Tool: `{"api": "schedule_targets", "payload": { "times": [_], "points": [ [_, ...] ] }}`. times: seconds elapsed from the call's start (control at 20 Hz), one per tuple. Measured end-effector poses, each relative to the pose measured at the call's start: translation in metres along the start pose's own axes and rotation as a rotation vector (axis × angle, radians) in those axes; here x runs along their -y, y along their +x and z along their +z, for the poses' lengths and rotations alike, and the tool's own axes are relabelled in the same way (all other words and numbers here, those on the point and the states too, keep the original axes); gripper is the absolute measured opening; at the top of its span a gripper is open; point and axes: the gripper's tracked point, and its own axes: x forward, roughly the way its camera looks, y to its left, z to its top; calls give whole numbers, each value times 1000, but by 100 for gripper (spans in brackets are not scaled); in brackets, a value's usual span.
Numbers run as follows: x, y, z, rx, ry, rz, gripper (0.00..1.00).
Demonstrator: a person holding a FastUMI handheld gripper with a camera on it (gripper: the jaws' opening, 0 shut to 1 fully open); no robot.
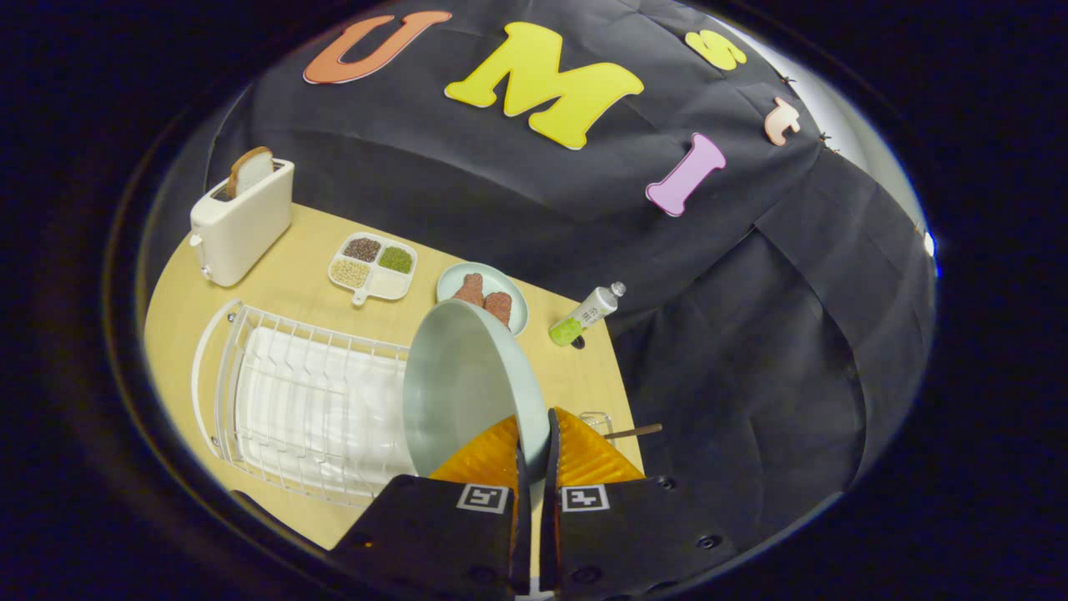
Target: Take the plate from the dish rack, then take the spoon from the basket and place it into the plate.
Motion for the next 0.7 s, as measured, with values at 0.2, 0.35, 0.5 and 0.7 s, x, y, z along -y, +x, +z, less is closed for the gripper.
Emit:
{"api": "schedule_targets", "payload": {
  "times": [0.2,0.35,0.5,0.7],
  "points": [
    [17,-17,-36,25,82,144,10],
    [29,-26,-86,44,145,284,9],
    [32,-29,-149,23,243,416,10],
    [14,-24,-230,-44,336,605,9]
  ]
}}
